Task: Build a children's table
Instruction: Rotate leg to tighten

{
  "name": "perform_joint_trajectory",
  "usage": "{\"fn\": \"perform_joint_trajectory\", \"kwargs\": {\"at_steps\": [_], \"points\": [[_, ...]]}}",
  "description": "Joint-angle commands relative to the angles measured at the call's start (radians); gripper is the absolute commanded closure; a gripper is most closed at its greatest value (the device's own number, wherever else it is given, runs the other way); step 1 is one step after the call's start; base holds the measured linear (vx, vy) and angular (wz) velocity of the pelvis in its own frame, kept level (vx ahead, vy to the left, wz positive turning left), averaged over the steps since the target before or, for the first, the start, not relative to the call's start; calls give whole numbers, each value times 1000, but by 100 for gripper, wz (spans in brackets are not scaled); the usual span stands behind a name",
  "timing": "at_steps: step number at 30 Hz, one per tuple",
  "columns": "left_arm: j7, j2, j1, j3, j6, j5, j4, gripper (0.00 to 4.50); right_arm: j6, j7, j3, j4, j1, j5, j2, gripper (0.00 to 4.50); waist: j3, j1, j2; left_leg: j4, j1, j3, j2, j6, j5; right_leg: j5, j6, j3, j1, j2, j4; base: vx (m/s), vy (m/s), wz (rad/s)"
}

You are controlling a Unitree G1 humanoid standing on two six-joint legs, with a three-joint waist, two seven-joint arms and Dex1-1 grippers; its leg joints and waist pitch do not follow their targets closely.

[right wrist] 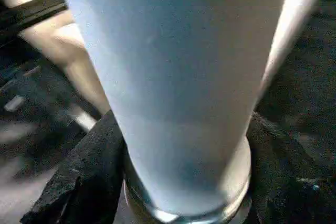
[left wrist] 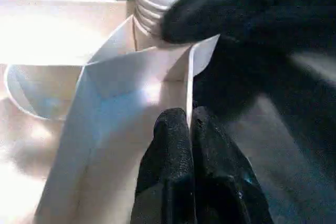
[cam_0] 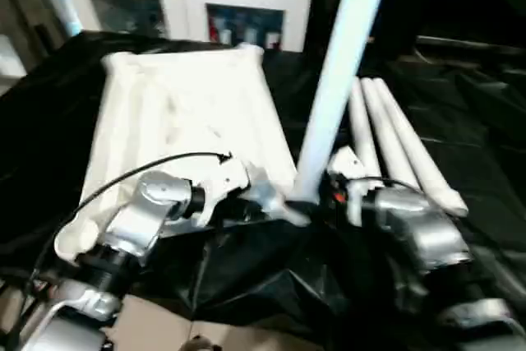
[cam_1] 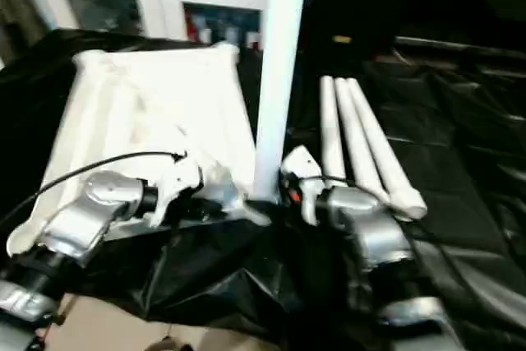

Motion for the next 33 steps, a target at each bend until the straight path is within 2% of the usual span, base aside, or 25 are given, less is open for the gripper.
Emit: {"fn": "perform_joint_trajectory", "kwargs": {"at_steps": [1,2,4,5,7,9,11,14,15,16,18,20,21,22,23,24,25,26,27,28,29,30,31,33], "points": [[87,-48,-52,26,9,-8,-3,450,16,-66,41,56,-1,-20,58,176,-63,2,-1,-71,14,-17,47,1,-223,-269,-191,55,40,-93,-84,0,0,0],[151,-79,-75,40,30,-4,20,450,21,-141,24,90,-19,-22,98,176,-63,3,-1,-71,13,-17,46,5,-219,-264,-188,55,41,-93,-85,0,0,0],[186,-99,-89,49,42,-3,33,450,23,-174,17,107,-30,-21,119,176,-64,2,7,-72,15,-19,47,-2,-216,-245,-192,55,39,-91,-83,0,0,0],[232,-129,-108,59,59,-3,47,450,26,-221,10,131,-49,-24,146,176,-64,1,8,-72,16,-17,47,-6,-220,-228,-197,56,37,-89,-82,0,0,0],[262,-153,-121,66,69,-2,53,450,25,-251,7,151,-65,-28,167,176,-67,2,6,-71,14,-18,46,-8,-214,-201,-203,55,42,-89,-79,0,0,0],[260,-173,-121,58,70,-1,41,450,5,-246,1,160,-73,-25,179,176,-70,8,5,-68,12,-16,46,8,-185,-149,-206,56,45,-91,-75,0,0,0],[258,-179,-120,53,70,0,35,450,-3,-247,-5,168,-78,-23,185,120,-71,12,5,-67,9,-15,46,22,-166,-112,-212,55,46,-91,-72,0,0,0],[240,-185,-113,35,59,1,30,450,-22,-259,-5,184,-85,-41,182,102,-68,13,6,-69,10,-15,46,23,-184,-143,-210,54,46,-91,-75,0,0,0],[241,-187,-114,33,59,0,32,450,-31,-267,-2,188,-87,-50,180,69,-67,13,7,-71,12,-16,47,18,-194,-165,-205,54,45,-91,-77,0,0,0],[245,-190,-116,32,59,0,37,450,-34,-279,-4,179,-83,-56,173,69,-67,13,7,-72,13,-16,48,12,-203,-177,-202,54,43,-91,-79,0,0,0],[267,-196,-133,33,63,11,71,450,-29,-288,-6,122,-63,-64,143,69,-67,12,6,-72,13,-16,48,10,-206,-173,-199,55,44,-90,-78,0,0,0],[295,-209,-153,44,75,14,112,450,-17,-283,-18,59,-36,-55,116,69,-69,19,7,-68,18,-13,46,16,-190,-148,-192,57,43,-87,-80,0,0,0],[308,-215,-161,51,81,14,128,450,-9,-280,-29,35,-26,-48,108,69,-70,21,4,-68,12,-14,46,22,-170,-119,-197,57,48,-89,-74,0,0,0],[337,-228,-181,62,79,17,164,450,12,-271,-48,-24,1,-34,88,69,-69,21,-6,-67,10,-12,44,32,-153,-102,-190,56,50,-86,-76,0,0,0],[369,-241,-199,73,66,21,195,450,28,-269,-63,-71,24,-26,70,69,-71,25,-3,-67,7,-15,44,38,-143,-96,-191,55,53,-90,-71,0,0,0],[378,-244,-204,76,62,22,203,450,33,-268,-66,-84,30,-24,65,69,-69,23,-10,-67,5,-13,43,44,-139,-99,-186,54,54,-88,-74,0,0,0],[405,-252,-215,87,44,22,217,450,44,-272,-79,-120,51,-20,53,69,-71,26,-9,-64,6,-14,43,51,-134,-97,-183,55,54,-90,-73,0,0,0],[408,-253,-216,88,41,22,218,450,46,-273,-81,-124,53,-20,51,69,-72,25,-10,-63,3,-14,41,58,-123,-85,-181,54,58,-90,-72,0,0,0],[422,-259,-220,100,26,16,217,450,55,-277,-90,-153,70,-18,44,69,-75,19,-14,-60,-6,-15,39,71,-91,-51,-187,52,61,-92,-67,0,0,0],[423,-259,-220,102,25,15,217,450,56,-277,-91,-156,72,-18,43,69,-78,20,-13,-57,-3,-15,40,77,-80,-35,-191,52,59,-91,-66,0,0,0],[424,-261,-221,114,21,3,211,450,67,-278,-92,-180,82,-15,38,69,-81,18,-9,-52,-6,-14,38,94,-50,15,-203,52,57,-88,-61,0,0,0],[418,-259,-221,118,12,0,208,406,84,-277,-90,-206,93,-10,33,57,-82,22,-8,-51,-5,-13,39,102,-38,36,-208,52,55,-87,-59,0,0,0],[417,-259,-221,118,11,0,208,406,87,-277,-90,-210,94,-9,32,57,-81,22,0,-50,-5,-14,40,113,-32,66,-217,51,51,-84,-57,0,0,0],[433,-229,-212,125,32,11,172,406,119,-266,-70,-266,114,-3,27,57,-78,22,1,-51,-4,-14,43,117,-54,55,-226,50,52,-85,-59,0,0,0]]}}
